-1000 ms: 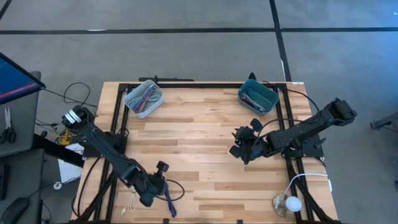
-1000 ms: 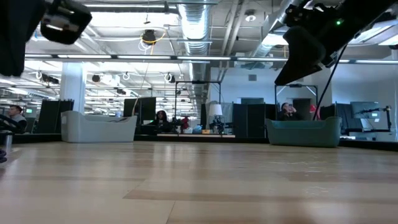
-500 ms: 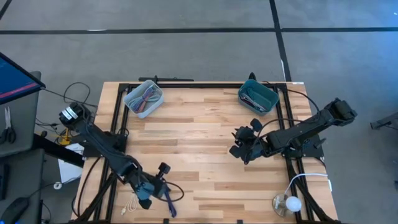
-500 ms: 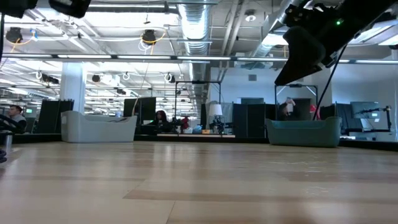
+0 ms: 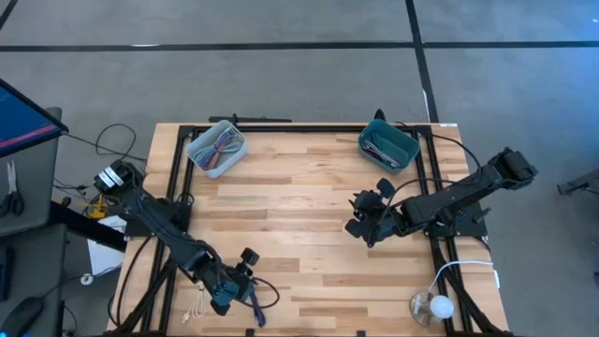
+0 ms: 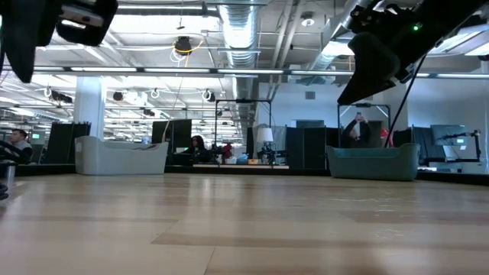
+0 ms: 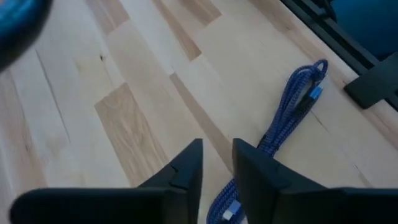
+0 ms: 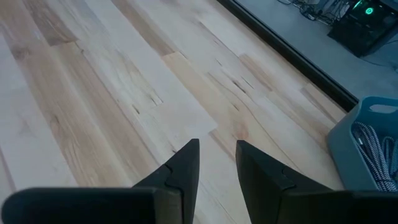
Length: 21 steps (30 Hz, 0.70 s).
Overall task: Pick & Place USB Port
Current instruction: Put the violet charger cable into the green bin
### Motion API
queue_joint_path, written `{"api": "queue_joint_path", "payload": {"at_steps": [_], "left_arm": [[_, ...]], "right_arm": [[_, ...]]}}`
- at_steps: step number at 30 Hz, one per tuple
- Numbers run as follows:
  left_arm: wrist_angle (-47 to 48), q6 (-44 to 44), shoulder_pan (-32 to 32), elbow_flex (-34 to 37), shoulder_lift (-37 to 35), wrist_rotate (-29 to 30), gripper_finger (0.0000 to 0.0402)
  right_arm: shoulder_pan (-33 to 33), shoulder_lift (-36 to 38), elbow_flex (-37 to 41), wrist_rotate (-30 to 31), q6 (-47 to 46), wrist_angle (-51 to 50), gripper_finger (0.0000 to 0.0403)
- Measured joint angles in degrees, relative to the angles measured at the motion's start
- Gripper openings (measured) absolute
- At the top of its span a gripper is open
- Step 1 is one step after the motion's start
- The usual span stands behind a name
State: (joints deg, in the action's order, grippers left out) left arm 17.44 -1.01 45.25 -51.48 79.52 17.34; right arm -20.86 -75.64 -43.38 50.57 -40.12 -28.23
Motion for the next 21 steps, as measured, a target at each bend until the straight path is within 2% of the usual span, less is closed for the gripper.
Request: {"api": "queue_joint_path", "payload": {"at_steps": [4,8,21], "left_arm": [[3.89,4.40,-0.43,0.00,0.51,-4.46,0.0112],[6.79,6.35,-0.74,0.07,3.05,-7.84,0.0121],[6.26,5.76,-1.00,0.11,9.22,-7.86,0.0121]], "right_arm": [[0.00,0.00,0.00,-0.16,0.02,0.00,0.0098],[0.00,0.00,0.00,-0.18,0.02,0.00,0.0098],[0.00,0.00,0.00,-0.18,0.04,0.02,0.0098]]}}
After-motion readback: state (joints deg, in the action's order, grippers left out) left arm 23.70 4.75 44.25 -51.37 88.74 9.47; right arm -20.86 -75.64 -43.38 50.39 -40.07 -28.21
